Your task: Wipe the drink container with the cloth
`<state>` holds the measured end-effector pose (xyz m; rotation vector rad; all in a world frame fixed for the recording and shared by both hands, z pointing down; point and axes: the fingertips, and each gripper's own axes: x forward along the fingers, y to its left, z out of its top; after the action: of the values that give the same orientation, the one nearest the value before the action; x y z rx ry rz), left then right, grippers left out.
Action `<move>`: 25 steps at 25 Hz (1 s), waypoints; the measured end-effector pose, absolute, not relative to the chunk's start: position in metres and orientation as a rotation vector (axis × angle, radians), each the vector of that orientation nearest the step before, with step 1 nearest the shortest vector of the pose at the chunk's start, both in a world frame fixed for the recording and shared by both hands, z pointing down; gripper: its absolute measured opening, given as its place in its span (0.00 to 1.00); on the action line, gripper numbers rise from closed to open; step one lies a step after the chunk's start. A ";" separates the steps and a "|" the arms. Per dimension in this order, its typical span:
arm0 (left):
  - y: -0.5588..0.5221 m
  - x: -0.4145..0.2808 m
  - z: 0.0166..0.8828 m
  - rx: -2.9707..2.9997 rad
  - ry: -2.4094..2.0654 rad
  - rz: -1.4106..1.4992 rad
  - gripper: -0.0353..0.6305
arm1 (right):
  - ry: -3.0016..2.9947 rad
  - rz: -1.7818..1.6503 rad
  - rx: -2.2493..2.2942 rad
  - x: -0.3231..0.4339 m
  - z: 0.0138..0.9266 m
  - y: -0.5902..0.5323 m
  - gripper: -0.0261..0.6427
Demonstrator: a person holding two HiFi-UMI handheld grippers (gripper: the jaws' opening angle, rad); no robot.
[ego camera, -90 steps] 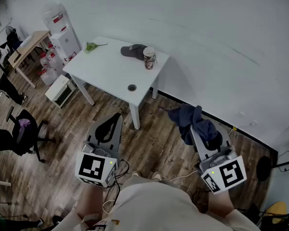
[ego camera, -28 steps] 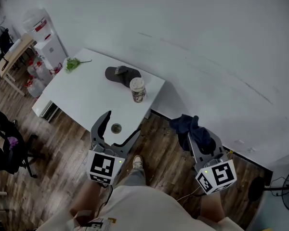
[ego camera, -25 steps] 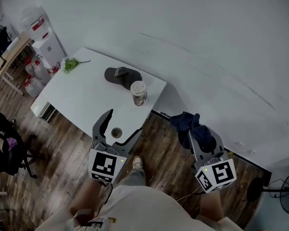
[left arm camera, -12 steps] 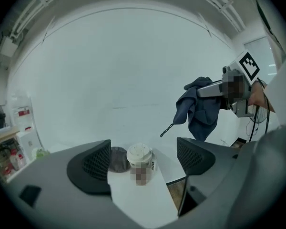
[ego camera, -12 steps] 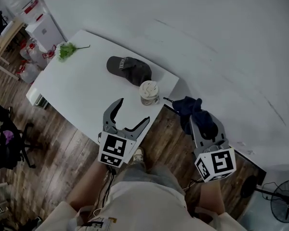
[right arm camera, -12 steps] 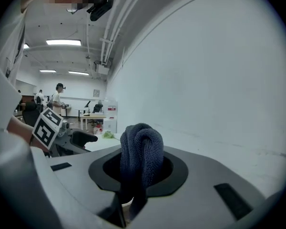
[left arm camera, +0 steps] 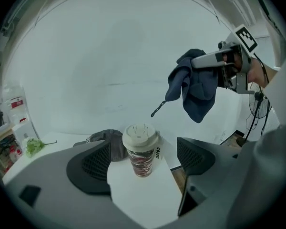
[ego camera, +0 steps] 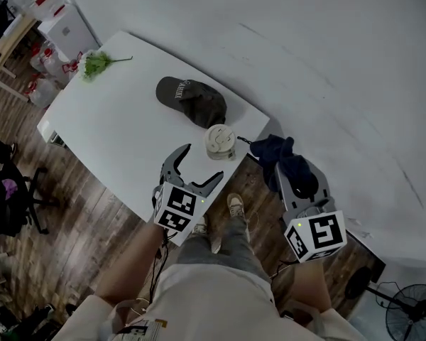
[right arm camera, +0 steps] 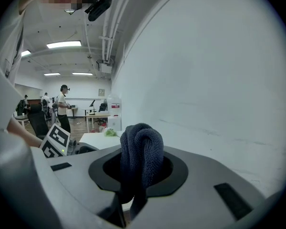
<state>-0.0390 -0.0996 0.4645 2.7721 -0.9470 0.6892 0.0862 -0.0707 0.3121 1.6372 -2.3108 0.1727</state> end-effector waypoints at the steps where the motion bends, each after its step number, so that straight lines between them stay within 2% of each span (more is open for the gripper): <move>1: -0.100 -0.035 0.472 2.759 -0.956 0.711 0.69 | -2.328 0.186 1.613 0.087 0.316 -0.077 0.20; 12: -0.138 -0.003 0.531 2.590 -1.046 0.754 0.69 | -2.494 0.227 1.295 0.095 0.355 -0.164 0.20; 25: -0.158 0.015 0.545 2.614 -1.093 0.590 0.69 | -2.624 0.200 0.881 0.041 0.399 -0.213 0.20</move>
<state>0.0148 -0.1580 0.5451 2.6137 -1.0934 0.5901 0.0408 -0.2134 0.3989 0.8809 -2.6242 0.1999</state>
